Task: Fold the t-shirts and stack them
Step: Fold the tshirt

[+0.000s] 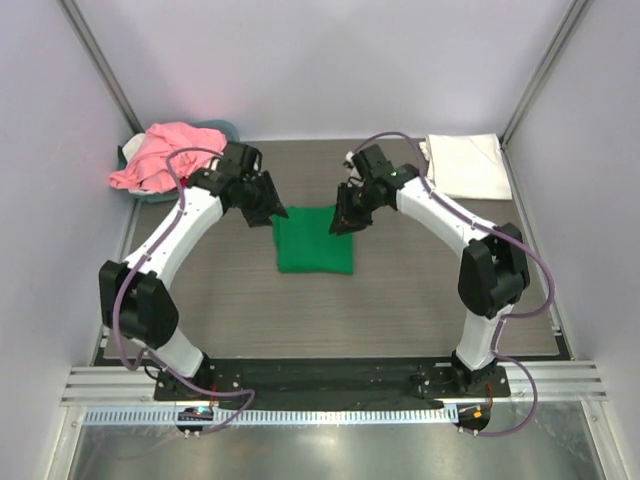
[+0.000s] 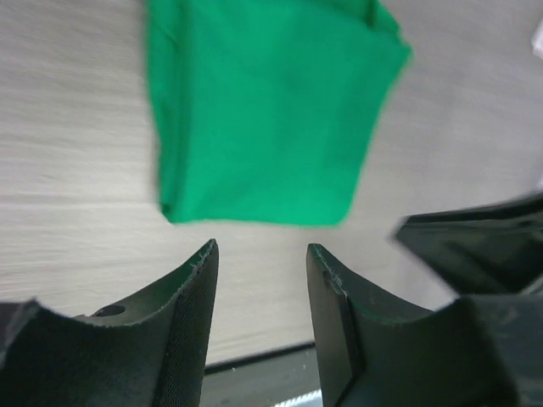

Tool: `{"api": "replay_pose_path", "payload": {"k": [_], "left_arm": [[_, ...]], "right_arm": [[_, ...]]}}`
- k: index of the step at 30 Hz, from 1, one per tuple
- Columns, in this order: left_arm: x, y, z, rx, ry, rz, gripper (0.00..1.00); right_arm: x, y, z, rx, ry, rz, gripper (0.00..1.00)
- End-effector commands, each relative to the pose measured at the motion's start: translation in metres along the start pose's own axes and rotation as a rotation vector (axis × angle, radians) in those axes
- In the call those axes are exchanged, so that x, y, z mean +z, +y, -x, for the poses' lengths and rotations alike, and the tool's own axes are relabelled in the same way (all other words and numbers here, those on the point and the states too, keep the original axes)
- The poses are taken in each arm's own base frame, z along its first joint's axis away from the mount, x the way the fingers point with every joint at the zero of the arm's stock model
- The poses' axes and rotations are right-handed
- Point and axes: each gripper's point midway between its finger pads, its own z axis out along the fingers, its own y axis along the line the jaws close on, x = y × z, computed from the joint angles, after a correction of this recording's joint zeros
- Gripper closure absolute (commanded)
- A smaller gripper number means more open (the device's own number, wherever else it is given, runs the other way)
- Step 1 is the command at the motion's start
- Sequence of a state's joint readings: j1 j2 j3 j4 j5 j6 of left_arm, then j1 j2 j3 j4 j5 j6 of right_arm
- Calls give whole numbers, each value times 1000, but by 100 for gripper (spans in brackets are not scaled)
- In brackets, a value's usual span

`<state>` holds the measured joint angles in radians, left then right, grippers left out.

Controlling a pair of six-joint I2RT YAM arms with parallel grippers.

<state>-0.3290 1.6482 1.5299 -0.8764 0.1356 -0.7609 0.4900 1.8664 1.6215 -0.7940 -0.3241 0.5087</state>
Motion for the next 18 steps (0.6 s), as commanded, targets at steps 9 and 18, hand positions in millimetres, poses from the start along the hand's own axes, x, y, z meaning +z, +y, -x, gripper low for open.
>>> {"api": "replay_pose_path", "payload": {"k": [9, 18], "left_arm": [[87, -13, -85, 7, 190, -148, 60], [151, 78, -122, 80, 262, 143, 66]], "right_arm": [[79, 0, -69, -8, 173, 149, 87], [106, -100, -105, 73, 220, 5, 92]]}}
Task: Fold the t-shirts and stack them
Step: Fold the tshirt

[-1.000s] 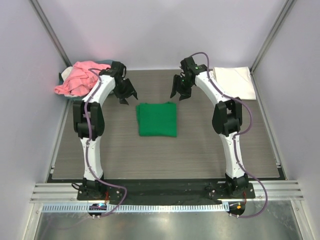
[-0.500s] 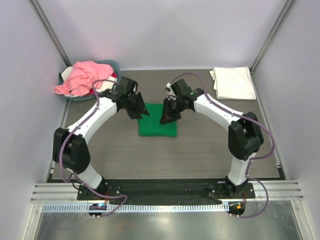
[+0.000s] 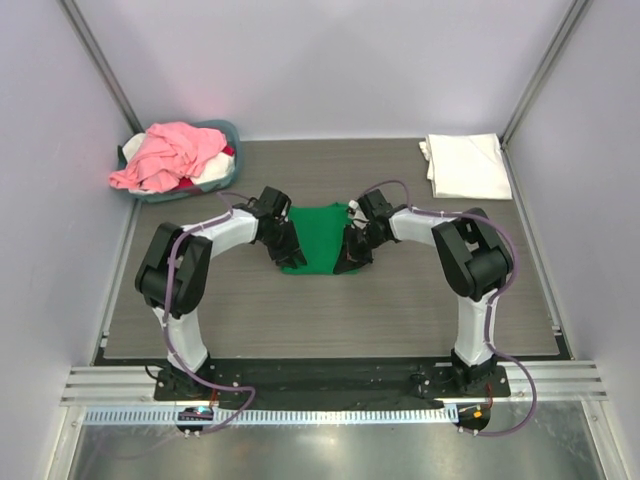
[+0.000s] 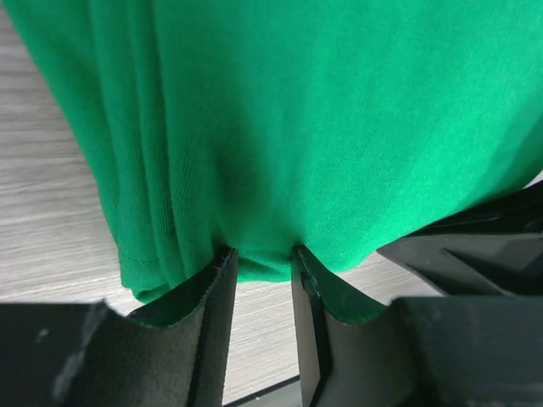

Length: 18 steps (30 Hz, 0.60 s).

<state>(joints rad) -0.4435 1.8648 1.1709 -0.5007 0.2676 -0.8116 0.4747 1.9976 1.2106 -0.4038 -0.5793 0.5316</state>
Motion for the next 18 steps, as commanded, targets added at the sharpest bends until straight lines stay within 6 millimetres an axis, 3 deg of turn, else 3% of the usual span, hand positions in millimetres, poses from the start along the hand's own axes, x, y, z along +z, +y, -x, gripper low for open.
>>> {"api": "replay_pose_path", "payload": {"k": [1, 4, 9, 12, 14, 15, 16, 18], "left_arm": [[26, 51, -1, 56, -19, 160, 67], [26, 69, -7, 53, -20, 207, 68], [1, 78, 3, 122, -85, 275, 68], [-13, 83, 6, 180, -90, 328, 68], [-24, 70, 5, 220, -95, 301, 64], [-30, 65, 5, 245, -101, 299, 61], [-45, 54, 1, 269, -114, 293, 54], [-65, 49, 3, 289, -158, 314, 46]], "right_arm": [[5, -55, -8, -13, -26, -144, 92], [6, -63, -23, -2, -14, -149, 93], [1, -63, -50, 37, -13, -99, 93], [-6, -48, -64, 25, -25, -86, 93], [-13, -38, -67, -3, -59, -116, 91], [-19, -20, -74, -50, -68, -105, 88], [-26, -11, -74, -66, -88, -100, 75], [-46, 12, -70, -86, -155, -68, 58]]}}
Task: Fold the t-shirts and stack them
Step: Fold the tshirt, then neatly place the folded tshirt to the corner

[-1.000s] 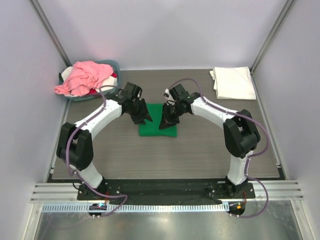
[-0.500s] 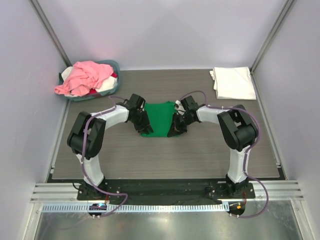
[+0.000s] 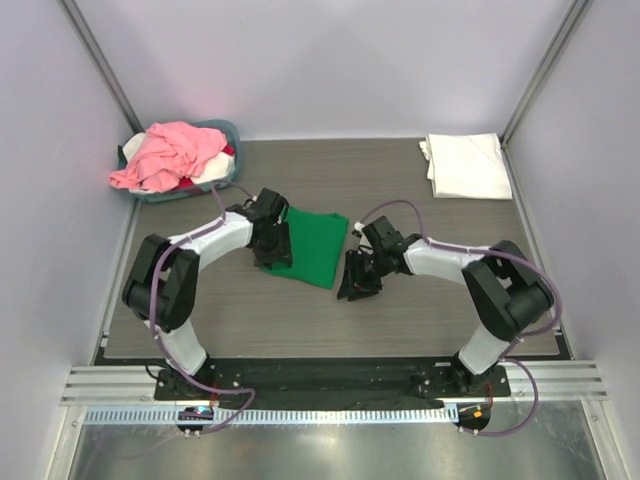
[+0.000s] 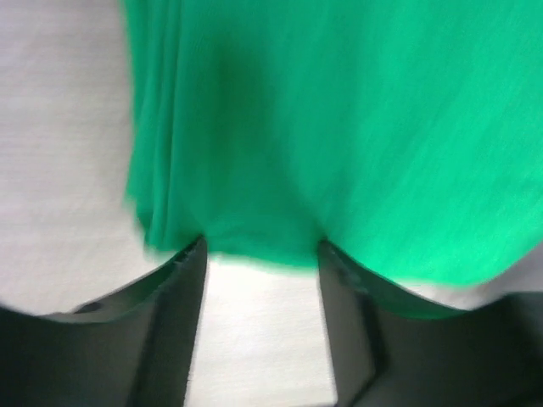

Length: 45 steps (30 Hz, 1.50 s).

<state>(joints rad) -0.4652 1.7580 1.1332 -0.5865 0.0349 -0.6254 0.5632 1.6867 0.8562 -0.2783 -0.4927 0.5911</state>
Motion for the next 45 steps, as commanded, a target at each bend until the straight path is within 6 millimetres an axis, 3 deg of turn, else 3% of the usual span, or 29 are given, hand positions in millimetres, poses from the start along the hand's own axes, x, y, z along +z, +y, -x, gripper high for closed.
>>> {"api": "replay_pose_path", "payload": {"k": [1, 2, 5, 8, 12, 18, 20, 21, 23, 24, 29, 33, 39, 44, 45], "left_arm": [[-51, 22, -4, 87, -33, 142, 42], [-72, 19, 6, 80, -89, 134, 35], [-117, 29, 18, 72, -183, 179, 26], [-142, 38, 14, 68, -213, 202, 25], [-168, 55, -2, 62, -271, 202, 25], [-175, 77, -23, 41, -372, 173, 27], [-179, 81, -31, 32, -400, 150, 27], [-181, 82, -31, 12, -420, 147, 27], [-187, 82, -32, -1, -461, 111, 27], [-189, 80, -30, -2, -483, 95, 27], [-197, 89, -28, -19, -545, 112, 27], [-198, 89, -27, -28, -559, 106, 27], [-196, 90, -27, -27, -553, 116, 28], [-195, 89, -26, -27, -556, 115, 28], [-195, 89, -26, -27, -556, 115, 29]], "right_arm": [[-33, 19, 9, -36, -129, -39, 49], [-40, 23, 14, -42, -160, -37, 33], [-68, 29, 43, -43, -282, -44, 15], [-78, 22, 70, -10, -319, -38, 10], [-76, 18, 110, -11, -345, -28, 10], [-63, -3, 167, 25, -383, -30, 15], [-62, 0, 188, 11, -400, -12, 19], [-50, -9, 193, 18, -382, -24, 20], [-45, -5, 207, 2, -389, -11, 24], [-30, -14, 209, 10, -363, -16, 25], [-1, -18, 215, 25, -326, 37, 36], [18, -22, 202, 36, -295, 64, 37], [35, -33, 187, 68, -273, 87, 47], [40, -37, 181, 70, -267, 94, 63], [43, -39, 180, 74, -260, 95, 74]]}}
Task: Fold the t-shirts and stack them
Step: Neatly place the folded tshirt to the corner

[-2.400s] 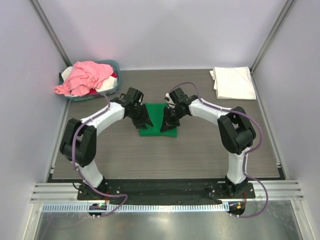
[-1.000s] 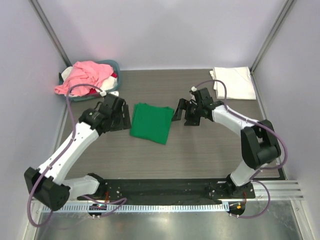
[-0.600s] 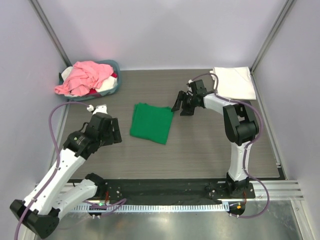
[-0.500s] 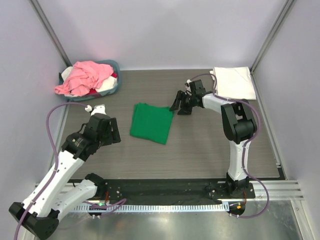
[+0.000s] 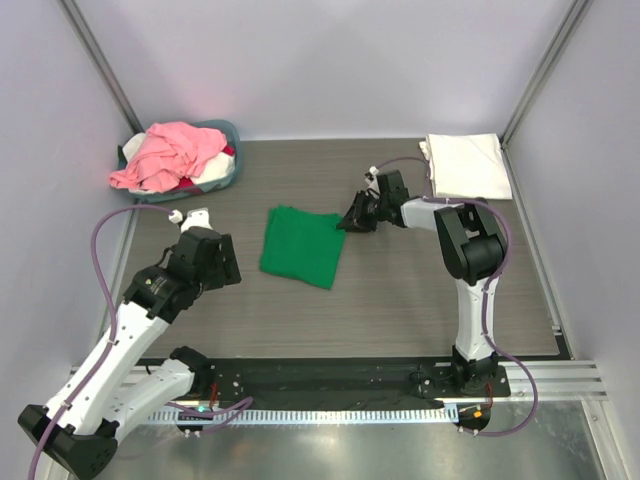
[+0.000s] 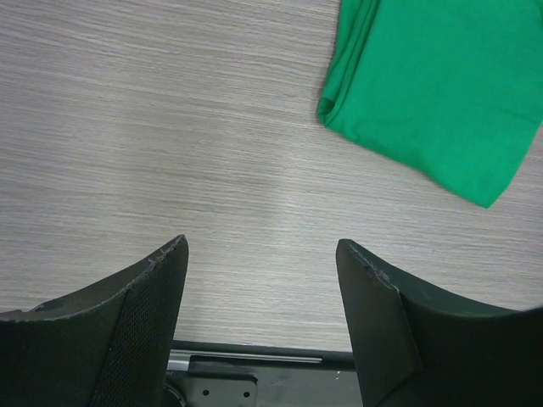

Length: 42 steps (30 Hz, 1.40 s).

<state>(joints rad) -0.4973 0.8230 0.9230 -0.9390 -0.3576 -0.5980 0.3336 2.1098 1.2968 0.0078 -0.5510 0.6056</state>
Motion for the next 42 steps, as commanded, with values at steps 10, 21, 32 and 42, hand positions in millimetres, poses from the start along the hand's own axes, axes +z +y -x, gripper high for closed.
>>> {"api": "replay_pose_path", "payload": {"k": [10, 21, 32, 42], "left_arm": [[-33, 5, 20, -118, -44, 7, 34], [-48, 21, 24, -180, -239, -62, 34], [-38, 25, 21, -166, -204, 2, 34], [-38, 27, 21, -170, -211, 13, 34]], "right_arm": [[-58, -9, 30, -82, 1, -167, 99], [-213, -51, 114, -377, -216, -767, 99], [-295, -43, 183, -602, -432, -856, 99], [-335, -12, 232, -718, -593, -833, 99]]}}
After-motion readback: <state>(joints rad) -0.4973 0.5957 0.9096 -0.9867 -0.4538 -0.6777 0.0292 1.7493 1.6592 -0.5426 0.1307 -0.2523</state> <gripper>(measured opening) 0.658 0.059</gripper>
